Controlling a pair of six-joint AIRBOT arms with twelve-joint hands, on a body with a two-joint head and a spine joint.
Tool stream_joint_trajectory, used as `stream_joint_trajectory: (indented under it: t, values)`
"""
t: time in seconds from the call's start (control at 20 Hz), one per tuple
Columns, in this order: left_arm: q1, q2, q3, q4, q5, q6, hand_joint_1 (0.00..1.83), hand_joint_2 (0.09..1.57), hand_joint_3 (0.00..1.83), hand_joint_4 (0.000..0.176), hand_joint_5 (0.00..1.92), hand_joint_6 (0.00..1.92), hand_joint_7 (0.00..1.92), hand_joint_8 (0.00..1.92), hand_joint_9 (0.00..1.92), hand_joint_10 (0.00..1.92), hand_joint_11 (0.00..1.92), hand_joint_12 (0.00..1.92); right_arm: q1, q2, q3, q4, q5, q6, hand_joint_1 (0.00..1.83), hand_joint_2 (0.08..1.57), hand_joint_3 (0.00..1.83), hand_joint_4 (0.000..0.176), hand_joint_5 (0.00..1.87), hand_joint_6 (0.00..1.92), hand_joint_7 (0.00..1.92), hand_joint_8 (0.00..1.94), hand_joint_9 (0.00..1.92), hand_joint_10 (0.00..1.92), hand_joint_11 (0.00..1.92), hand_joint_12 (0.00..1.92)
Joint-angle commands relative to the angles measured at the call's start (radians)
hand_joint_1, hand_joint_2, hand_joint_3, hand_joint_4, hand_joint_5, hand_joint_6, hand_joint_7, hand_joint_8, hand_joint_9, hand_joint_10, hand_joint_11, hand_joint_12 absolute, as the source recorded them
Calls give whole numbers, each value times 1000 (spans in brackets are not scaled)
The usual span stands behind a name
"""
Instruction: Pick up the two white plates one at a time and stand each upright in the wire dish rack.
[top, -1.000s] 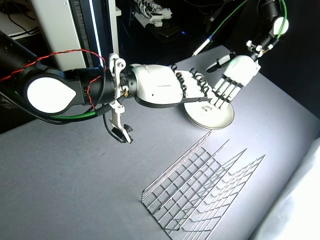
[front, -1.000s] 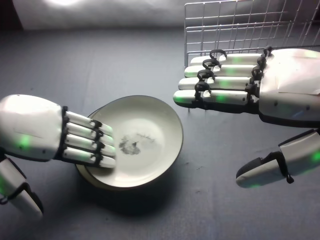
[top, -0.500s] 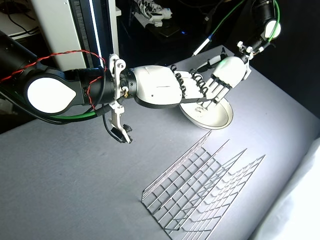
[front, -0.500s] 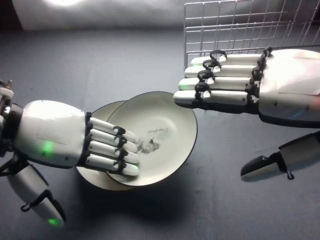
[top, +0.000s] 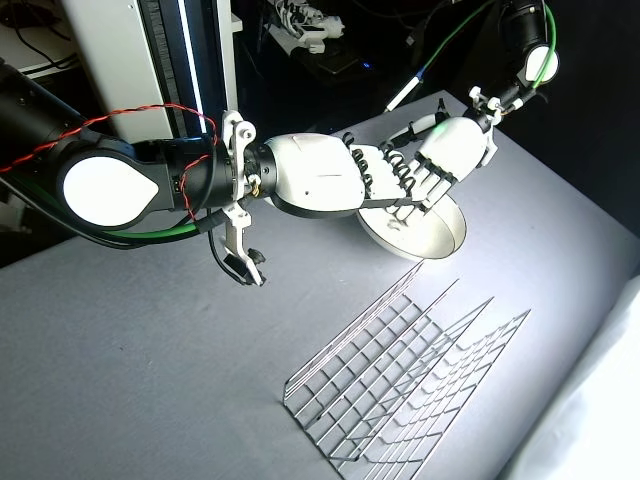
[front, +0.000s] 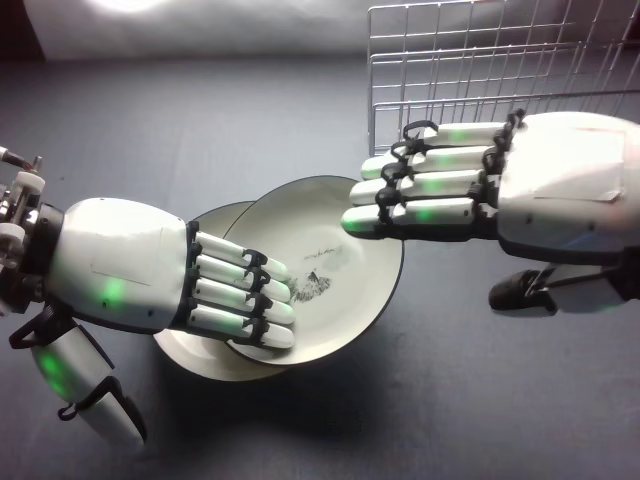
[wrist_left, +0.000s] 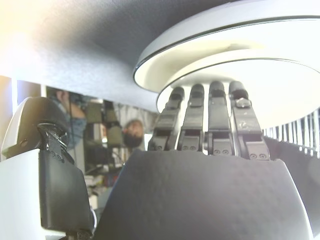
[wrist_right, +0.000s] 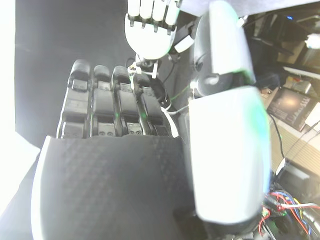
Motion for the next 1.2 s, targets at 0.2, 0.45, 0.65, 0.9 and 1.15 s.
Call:
stream_joint_trajectory:
  t: [0.2, 0.45, 0.65, 0.9, 1.15]
  values:
    - [-2, -12, -3, -58, -38, -11, 0, 1027, 1, 0, 0, 0, 0, 0, 0, 0, 22, 15, -4, -65, 52, 28, 78, 6, 1241, 1013, 12, 0, 200, 7, 162, 4, 117, 13, 0, 562]
    - [-7, -14, -2, -73, -38, -26, 0, 1013, 0, 0, 0, 0, 0, 0, 0, 0, 29, 17, -8, -147, 108, 28, 57, 7, 1282, 1007, 4, 0, 238, 6, 210, 4, 170, 18, 0, 703]
    - [-9, -16, -1, -80, -36, -34, 0, 1020, 0, 0, 0, 0, 0, 0, 0, 0, 0, 6, -13, -208, 167, 28, 51, 8, 1284, 959, 0, 0, 310, 18, 264, 9, 213, 21, 0, 847]
    - [-8, -18, 0, -85, -35, -36, 0, 1018, 0, 0, 0, 0, 0, 0, 0, 0, 1, 1, -20, -270, 241, 28, 54, 8, 1266, 984, 3, 0, 309, 12, 281, 9, 226, 21, 0, 867]
    - [-5, -18, 0, -88, -33, -37, 0, 1024, 1, 0, 0, 0, 0, 0, 0, 0, 3, 1, -17, -332, 302, 26, 56, 8, 1259, 992, 0, 0, 329, 27, 306, 22, 243, 25, 0, 922]
